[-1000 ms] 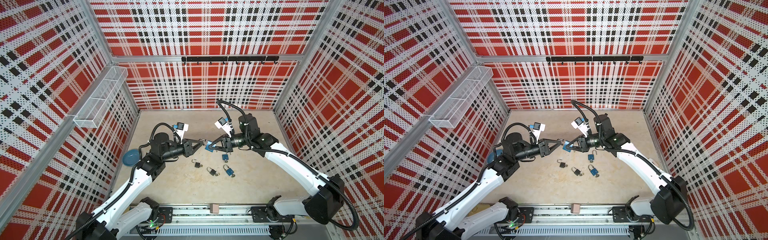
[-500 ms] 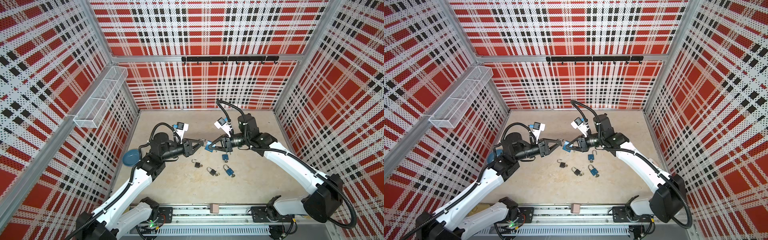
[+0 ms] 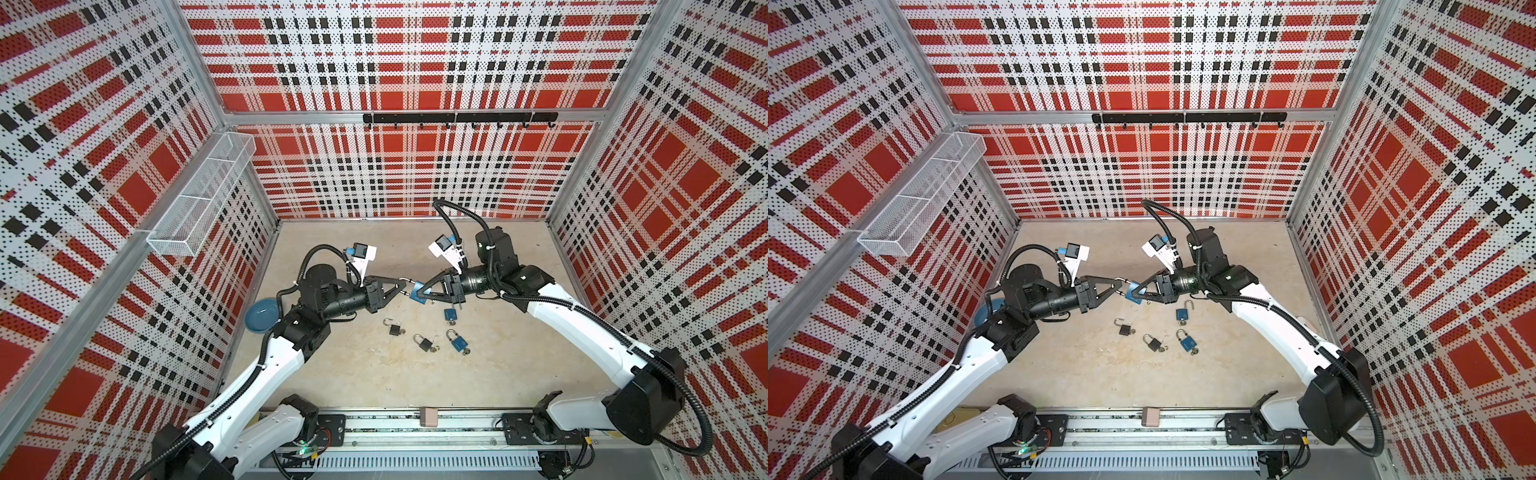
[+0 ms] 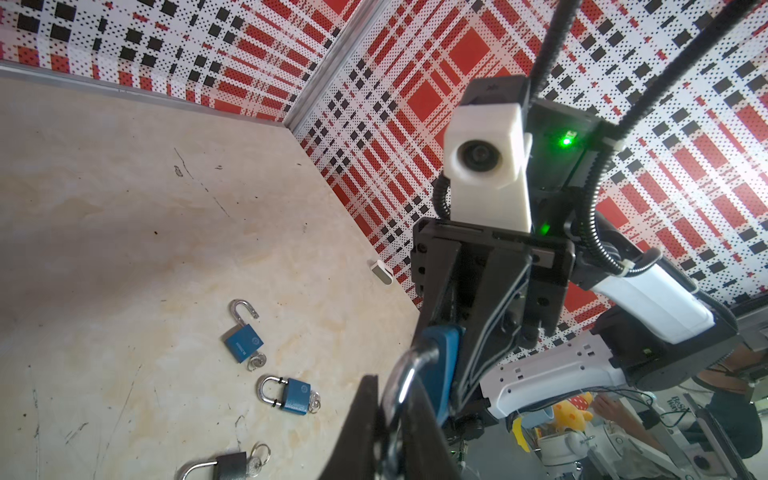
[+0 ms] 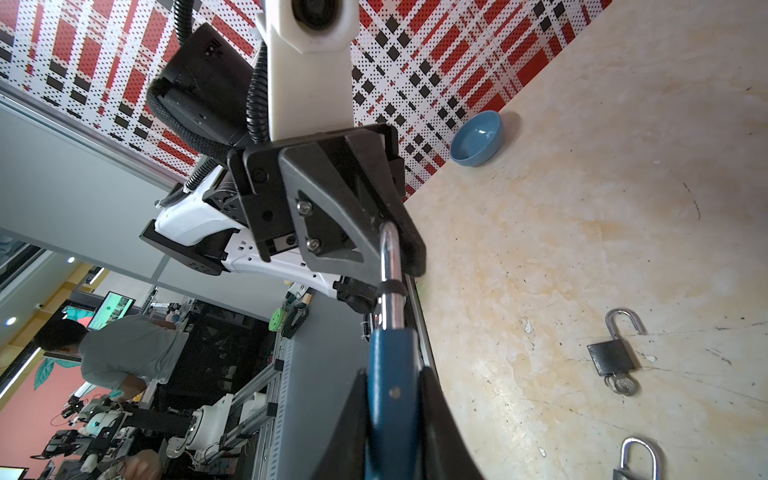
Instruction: Lock with the key
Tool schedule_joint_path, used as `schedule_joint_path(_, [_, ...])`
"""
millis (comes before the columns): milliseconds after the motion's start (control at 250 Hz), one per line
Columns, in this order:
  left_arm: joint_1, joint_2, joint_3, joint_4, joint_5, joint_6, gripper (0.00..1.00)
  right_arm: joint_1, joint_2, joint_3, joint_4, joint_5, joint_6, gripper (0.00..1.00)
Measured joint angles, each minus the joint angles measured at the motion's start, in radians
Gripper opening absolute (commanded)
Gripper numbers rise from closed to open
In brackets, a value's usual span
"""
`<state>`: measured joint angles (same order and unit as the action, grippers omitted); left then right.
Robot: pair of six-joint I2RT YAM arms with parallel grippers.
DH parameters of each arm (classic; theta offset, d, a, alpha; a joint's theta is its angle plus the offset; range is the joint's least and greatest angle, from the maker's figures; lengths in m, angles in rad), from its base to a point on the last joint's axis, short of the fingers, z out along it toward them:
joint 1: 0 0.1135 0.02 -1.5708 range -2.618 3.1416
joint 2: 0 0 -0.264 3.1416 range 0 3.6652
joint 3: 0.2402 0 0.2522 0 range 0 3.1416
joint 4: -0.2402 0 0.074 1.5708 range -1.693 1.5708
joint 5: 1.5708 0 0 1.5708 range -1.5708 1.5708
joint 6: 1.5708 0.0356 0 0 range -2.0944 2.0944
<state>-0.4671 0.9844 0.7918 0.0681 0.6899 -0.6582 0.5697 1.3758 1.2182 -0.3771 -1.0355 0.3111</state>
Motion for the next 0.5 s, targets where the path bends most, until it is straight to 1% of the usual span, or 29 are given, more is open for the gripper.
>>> schedule_joint_path(16, [0.001, 0.000, 0.000, 0.000, 0.005, -0.008, 0.00, -0.001, 0.000, 0.000, 0.000, -0.004, 0.000, 0.00])
schedule_joint_path(136, [0.002, 0.001, 0.000, 0.012, 0.013, -0.010, 0.00, -0.003, 0.000, 0.000, 0.011, -0.013, 0.006, 0.00])
schedule_joint_path(500, [0.000, 0.013, -0.007, 0.037, 0.012, -0.018, 0.00, -0.001, 0.000, -0.024, 0.073, -0.020, 0.077, 0.00])
